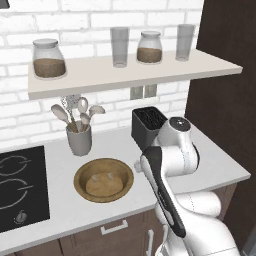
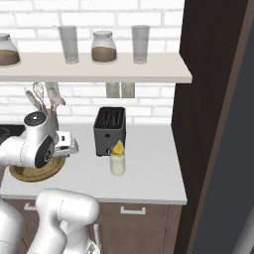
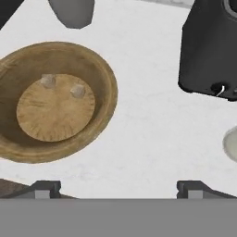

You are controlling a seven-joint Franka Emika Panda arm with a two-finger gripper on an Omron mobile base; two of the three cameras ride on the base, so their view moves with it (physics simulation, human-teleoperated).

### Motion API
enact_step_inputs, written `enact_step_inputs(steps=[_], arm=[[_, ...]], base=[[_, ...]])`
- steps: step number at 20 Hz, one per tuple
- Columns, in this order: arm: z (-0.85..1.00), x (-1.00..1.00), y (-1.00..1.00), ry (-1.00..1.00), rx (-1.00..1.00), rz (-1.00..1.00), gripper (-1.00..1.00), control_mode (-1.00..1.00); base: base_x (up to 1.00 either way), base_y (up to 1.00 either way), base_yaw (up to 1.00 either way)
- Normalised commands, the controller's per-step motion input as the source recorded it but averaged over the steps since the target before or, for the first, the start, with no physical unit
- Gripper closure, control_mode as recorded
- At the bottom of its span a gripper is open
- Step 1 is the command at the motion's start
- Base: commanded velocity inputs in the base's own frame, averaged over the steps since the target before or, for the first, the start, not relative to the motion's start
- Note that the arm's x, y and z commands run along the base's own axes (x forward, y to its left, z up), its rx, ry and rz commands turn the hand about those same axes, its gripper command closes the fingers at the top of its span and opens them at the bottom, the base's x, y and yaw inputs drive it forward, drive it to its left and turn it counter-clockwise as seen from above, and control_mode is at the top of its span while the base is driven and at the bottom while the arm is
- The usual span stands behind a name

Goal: Grab a lemon wedge from the fridge and one ice cube from the ice bowl, and put them in the glass of lemonade.

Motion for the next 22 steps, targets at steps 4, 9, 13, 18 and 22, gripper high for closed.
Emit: enact_step_inputs(steps=[4, 9, 13, 18, 22], arm=[[-0.04, 0.01, 1.0, 0.04, -0.14, 0.11, -1.0, -1.0], [-0.49, 0.04, 0.58, -0.13, 0.07, 0.01, -1.0, -1.0], [-0.1, 0.72, 0.55, -0.02, 0.08, -0.03, -1.0, -1.0], [0.18, 0.89, 0.62, 0.24, -0.09, -0.08, -1.0, -1.0], [0.2, 0.58, 0.27, 0.4, -0.2, 0.0, -1.0, -1.0]], base=[[0.0, 0.0, 0.0], [0.0, 0.0, 0.0], [0.0, 0.0, 0.0], [0.0, 0.0, 0.0], [0.0, 0.0, 0.0]])
